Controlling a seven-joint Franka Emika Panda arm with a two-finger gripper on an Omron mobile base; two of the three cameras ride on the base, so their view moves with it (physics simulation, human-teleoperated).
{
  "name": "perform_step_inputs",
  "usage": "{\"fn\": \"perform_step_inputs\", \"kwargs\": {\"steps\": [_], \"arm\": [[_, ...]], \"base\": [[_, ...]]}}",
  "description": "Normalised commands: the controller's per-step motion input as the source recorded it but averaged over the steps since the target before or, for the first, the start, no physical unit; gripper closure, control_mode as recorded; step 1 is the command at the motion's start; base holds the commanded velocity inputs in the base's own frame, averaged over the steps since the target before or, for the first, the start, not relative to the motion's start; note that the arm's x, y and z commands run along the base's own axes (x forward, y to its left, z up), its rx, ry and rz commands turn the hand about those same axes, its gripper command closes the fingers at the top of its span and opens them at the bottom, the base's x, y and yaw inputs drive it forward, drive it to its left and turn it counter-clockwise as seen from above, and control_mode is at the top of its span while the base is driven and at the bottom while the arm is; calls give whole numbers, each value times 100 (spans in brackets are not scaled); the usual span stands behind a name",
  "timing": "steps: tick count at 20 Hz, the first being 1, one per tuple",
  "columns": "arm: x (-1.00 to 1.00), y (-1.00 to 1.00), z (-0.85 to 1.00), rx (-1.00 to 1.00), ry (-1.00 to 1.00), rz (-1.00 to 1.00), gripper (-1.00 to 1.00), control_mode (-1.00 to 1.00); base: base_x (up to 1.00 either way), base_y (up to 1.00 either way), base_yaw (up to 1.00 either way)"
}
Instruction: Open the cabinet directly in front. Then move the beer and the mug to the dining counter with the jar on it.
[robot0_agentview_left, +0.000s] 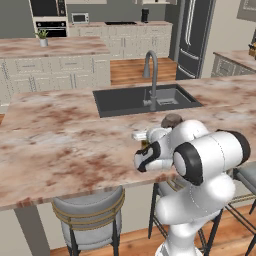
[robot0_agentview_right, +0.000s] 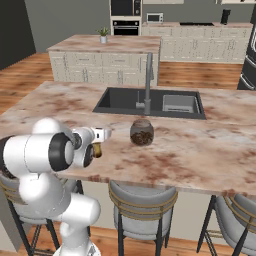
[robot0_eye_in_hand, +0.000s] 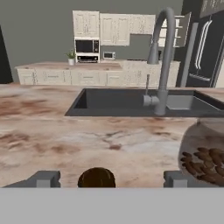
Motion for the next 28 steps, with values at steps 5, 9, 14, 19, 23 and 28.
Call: {"fn": "perform_step_inputs", "kwargs": {"steps": [5, 9, 14, 19, 23, 28], "arm": [[0, 0, 80, 0, 2, -2, -100, -100], [-35, 0, 100, 0, 8, -1, -100, -100], [-95, 0, 100, 3, 21, -5, -100, -100], [-100, 0, 100, 7, 32, -5, -100, -100], [-100, 0, 100, 5, 36, 0, -100, -100], [-94, 0, 23, 0, 4, 5, -100, -100]], "base": [[0, 0, 0], [0, 0, 0], [0, 0, 0], [0, 0, 0], [0, 0, 0], [0, 0, 0]]}}
